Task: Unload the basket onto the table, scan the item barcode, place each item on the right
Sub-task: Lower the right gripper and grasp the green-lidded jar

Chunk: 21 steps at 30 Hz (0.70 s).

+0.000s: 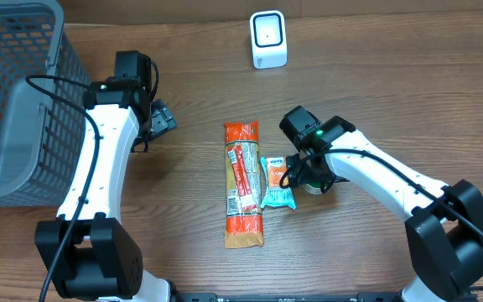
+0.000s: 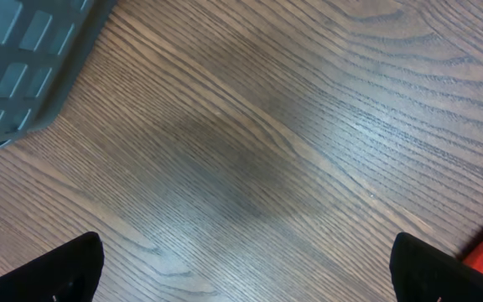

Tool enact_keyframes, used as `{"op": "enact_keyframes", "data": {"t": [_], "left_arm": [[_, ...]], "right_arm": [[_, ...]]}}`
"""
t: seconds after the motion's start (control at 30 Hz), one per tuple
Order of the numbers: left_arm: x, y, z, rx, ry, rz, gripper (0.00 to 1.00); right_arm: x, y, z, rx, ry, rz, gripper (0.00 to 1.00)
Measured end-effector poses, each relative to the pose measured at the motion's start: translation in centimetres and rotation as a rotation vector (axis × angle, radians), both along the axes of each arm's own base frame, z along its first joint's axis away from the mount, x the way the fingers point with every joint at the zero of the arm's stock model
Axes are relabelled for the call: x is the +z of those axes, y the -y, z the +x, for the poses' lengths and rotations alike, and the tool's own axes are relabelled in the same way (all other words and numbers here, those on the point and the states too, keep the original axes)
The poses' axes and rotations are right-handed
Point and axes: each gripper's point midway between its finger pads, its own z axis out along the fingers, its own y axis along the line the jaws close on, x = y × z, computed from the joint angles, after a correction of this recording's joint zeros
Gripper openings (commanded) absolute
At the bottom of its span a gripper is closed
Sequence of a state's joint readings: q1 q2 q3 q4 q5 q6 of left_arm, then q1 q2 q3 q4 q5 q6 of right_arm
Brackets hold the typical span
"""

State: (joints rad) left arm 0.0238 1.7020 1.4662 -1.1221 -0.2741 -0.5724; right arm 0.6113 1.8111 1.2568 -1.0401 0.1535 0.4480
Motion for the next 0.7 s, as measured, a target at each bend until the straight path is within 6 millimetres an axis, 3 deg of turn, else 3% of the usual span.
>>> {"op": "enact_keyframes", "data": {"t": [0.43,0.57,0.7], "left_arm": [[0.0,0.0,0.0,0.000,0.000,0.000,1.00],[0.0,0.0,0.0,0.000,0.000,0.000,1.00],[0.0,0.0,0.0,0.000,0.000,0.000,1.00]], "right_arm": [[-2.1,0.1,-0.1,0.001,0.021,0.015,0.95],[-2.0,-0.1,0.2,0.004,0.035,0.023,0.88],[-2.0,0.0,0.2,0.008,0.036,0.017,0.76]]}}
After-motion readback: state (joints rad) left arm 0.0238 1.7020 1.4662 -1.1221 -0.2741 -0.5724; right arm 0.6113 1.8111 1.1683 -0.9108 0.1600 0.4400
